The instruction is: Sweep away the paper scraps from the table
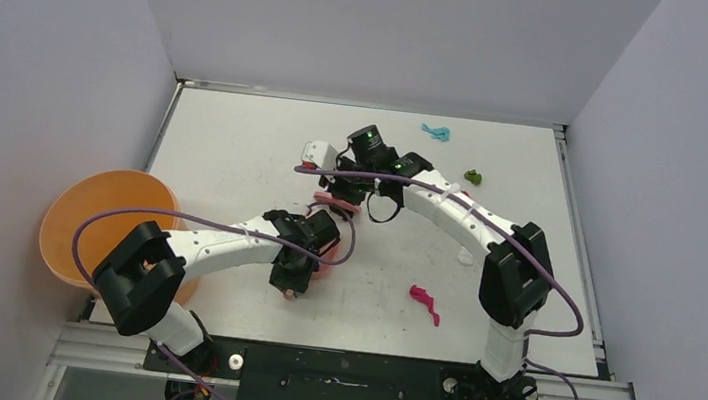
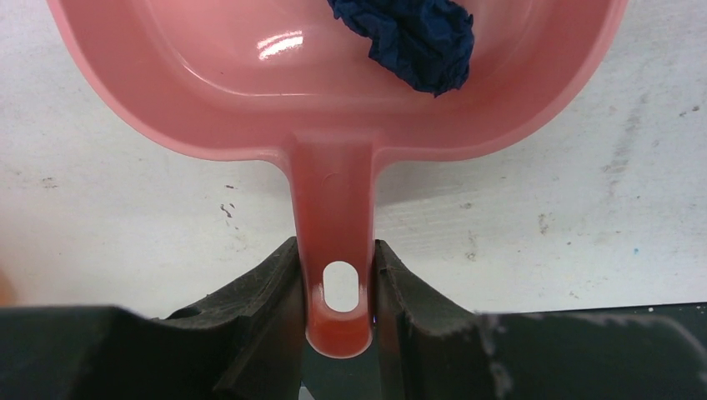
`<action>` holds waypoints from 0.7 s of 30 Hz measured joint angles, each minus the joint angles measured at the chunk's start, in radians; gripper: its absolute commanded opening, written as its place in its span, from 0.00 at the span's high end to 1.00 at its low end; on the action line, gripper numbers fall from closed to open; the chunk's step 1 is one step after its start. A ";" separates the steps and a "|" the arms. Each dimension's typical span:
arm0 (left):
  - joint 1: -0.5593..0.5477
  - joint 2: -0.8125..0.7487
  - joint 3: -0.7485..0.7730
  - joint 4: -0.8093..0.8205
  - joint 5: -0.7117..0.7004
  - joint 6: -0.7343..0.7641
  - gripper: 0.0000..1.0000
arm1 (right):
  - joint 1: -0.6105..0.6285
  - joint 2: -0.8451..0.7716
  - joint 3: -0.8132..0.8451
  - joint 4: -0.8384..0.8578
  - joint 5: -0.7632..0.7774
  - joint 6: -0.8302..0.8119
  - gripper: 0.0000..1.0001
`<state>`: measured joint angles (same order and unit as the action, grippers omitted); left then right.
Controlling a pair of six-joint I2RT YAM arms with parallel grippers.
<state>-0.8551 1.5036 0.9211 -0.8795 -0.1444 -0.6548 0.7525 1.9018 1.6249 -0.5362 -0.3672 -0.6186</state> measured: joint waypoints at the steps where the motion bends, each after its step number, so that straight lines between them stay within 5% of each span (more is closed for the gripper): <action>1: 0.000 0.005 0.000 0.004 0.000 0.005 1.00 | 0.003 -0.016 -0.005 -0.020 -0.021 0.016 0.95; 12: -0.001 0.029 0.000 0.020 -0.003 0.033 1.00 | -0.006 -0.155 -0.083 -0.154 -0.199 0.212 0.95; 21: -0.053 0.027 0.000 0.103 -0.003 0.047 1.00 | -0.188 -0.178 -0.111 -0.146 -0.404 0.462 0.95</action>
<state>-0.9077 1.5303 0.9207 -0.7769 -0.1478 -0.6075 0.5640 1.7237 1.5135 -0.6823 -0.7708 -0.1562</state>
